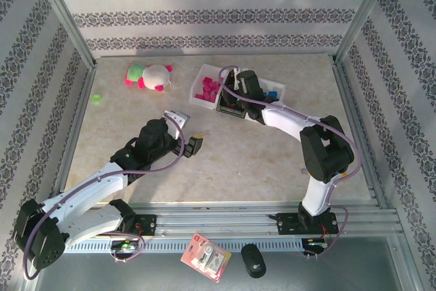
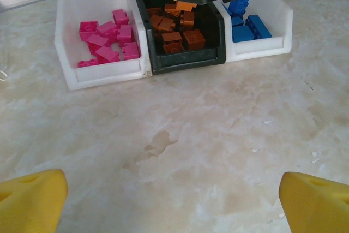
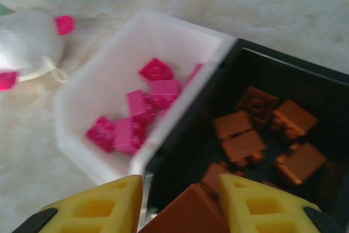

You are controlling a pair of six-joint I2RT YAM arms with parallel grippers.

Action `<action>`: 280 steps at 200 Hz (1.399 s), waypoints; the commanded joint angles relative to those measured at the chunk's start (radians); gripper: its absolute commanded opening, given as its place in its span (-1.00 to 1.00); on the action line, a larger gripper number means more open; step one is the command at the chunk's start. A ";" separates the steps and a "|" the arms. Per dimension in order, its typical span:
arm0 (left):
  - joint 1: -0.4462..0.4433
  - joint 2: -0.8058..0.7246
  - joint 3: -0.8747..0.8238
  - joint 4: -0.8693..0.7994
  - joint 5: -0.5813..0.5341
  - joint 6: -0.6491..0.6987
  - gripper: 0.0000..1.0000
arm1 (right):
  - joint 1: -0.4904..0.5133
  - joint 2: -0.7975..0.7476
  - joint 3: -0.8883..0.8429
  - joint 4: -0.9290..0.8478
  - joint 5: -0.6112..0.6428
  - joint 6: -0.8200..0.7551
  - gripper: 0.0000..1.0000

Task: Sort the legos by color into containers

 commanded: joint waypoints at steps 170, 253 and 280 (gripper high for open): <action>0.419 0.098 0.199 -0.663 -0.089 -0.309 1.00 | 0.173 -0.323 -0.200 0.000 -0.162 -0.277 0.55; 0.481 0.366 0.298 -0.762 -0.126 -0.194 0.70 | 0.391 -0.384 -0.244 -0.078 -0.243 -0.316 0.57; 0.490 0.429 0.299 -0.753 -0.108 -0.197 0.66 | 0.409 -0.367 -0.229 -0.080 -0.254 -0.317 0.57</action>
